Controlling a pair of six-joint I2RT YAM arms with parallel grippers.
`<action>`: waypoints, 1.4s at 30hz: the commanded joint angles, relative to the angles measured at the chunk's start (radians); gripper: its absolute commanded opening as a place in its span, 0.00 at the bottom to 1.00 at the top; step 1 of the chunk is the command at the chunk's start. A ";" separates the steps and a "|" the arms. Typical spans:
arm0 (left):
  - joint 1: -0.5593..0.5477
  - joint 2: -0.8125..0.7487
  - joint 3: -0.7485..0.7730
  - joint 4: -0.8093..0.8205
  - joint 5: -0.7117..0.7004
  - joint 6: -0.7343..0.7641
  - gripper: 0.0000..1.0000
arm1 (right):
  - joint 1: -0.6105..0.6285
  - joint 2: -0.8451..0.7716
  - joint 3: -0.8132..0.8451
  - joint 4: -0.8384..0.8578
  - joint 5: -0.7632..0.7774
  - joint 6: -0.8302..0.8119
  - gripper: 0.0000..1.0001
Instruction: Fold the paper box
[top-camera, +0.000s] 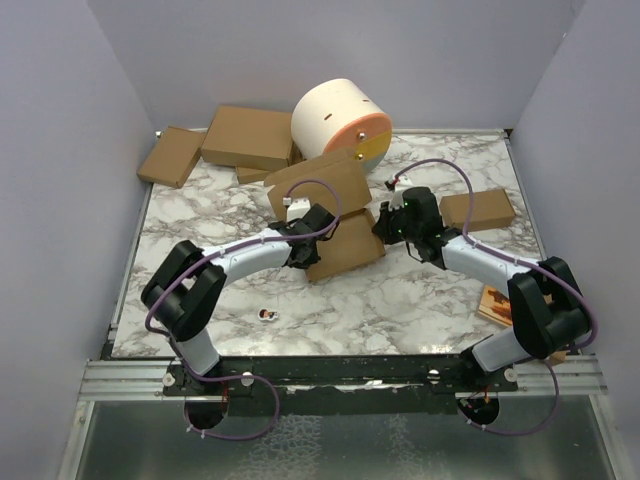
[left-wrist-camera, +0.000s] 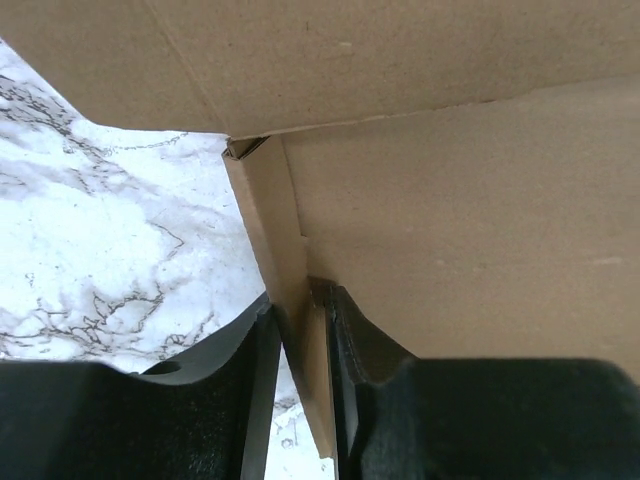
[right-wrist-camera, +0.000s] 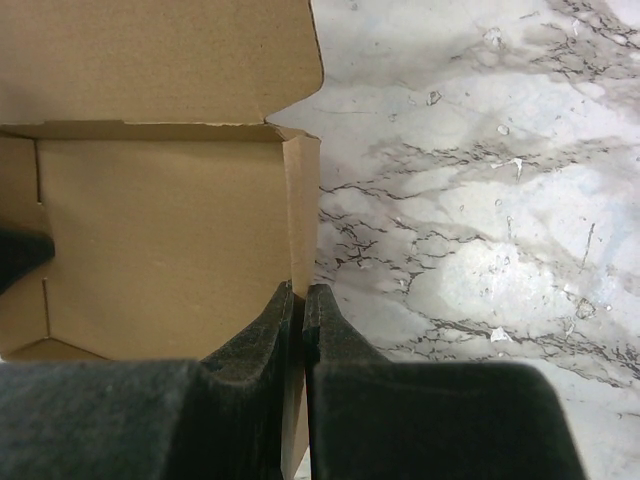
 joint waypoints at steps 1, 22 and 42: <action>-0.011 -0.070 0.005 0.013 0.004 0.011 0.27 | 0.014 -0.038 0.004 0.067 -0.010 0.005 0.01; -0.038 -0.068 -0.047 -0.006 0.054 0.001 0.30 | 0.016 -0.014 0.005 0.073 -0.003 -0.003 0.01; -0.045 -0.128 -0.154 0.038 0.077 -0.057 0.13 | 0.021 -0.012 0.002 0.075 -0.013 0.006 0.01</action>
